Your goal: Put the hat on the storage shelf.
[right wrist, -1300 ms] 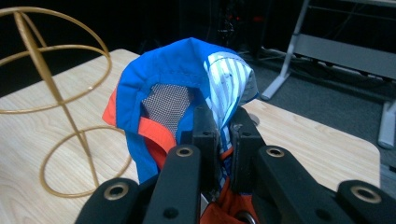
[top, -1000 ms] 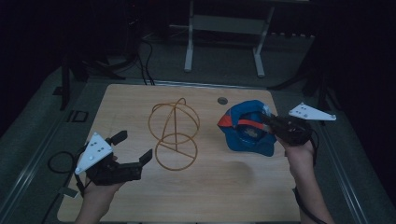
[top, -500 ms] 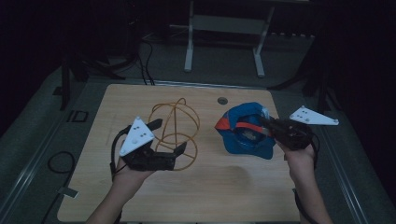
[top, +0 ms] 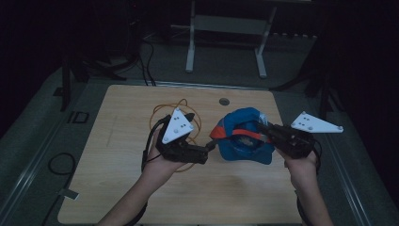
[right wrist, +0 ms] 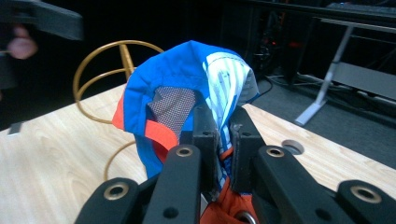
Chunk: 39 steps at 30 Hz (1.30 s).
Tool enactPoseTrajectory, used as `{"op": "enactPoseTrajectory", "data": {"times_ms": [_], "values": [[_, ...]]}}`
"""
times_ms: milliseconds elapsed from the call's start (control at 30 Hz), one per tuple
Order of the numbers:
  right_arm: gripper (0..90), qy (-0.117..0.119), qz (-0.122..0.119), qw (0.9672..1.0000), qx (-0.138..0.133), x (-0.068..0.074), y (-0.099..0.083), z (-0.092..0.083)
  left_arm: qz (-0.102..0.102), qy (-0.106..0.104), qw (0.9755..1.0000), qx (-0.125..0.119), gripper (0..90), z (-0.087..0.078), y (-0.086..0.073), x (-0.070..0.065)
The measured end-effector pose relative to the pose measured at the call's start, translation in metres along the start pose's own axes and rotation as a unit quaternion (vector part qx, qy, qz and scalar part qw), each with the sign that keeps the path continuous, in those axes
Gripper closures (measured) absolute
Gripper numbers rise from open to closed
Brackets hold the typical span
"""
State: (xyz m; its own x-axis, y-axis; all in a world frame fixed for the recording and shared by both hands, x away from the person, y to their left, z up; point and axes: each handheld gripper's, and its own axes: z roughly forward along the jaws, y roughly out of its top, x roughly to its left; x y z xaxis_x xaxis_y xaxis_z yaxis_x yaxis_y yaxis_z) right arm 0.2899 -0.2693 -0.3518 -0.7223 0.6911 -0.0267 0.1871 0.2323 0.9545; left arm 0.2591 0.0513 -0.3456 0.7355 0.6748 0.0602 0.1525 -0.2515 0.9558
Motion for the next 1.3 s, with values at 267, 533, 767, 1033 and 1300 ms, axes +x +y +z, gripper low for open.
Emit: {"op": "enactPoseTrajectory", "data": {"times_ms": [267,533,767,1033,1300], "values": [[83.6,0.019,-0.010,0.9998,0.001,0.012,-0.002,-0.001,0.009,-0.011,0.9997,0.020,7.2,0.021,0.003,-0.004],[83.5,0.036,-0.022,0.9991,-0.005,0.022,-0.001,-0.006,0.009,-0.025,0.9993,0.028,14.0,0.040,0.005,-0.007],[83.5,0.044,-0.024,0.9987,-0.006,0.026,0.000,-0.005,0.029,-0.031,0.9978,0.051,23.1,0.050,0.006,-0.012],[83.4,0.047,-0.029,0.9985,-0.005,0.029,-0.001,-0.005,0.023,-0.038,0.9973,0.058,47.3,0.058,0.004,-0.015],[83.3,0.049,-0.023,0.9985,-0.008,0.030,-0.006,-0.008,0.017,-0.030,0.9978,0.056,84.8,0.063,0.005,-0.022]]}}
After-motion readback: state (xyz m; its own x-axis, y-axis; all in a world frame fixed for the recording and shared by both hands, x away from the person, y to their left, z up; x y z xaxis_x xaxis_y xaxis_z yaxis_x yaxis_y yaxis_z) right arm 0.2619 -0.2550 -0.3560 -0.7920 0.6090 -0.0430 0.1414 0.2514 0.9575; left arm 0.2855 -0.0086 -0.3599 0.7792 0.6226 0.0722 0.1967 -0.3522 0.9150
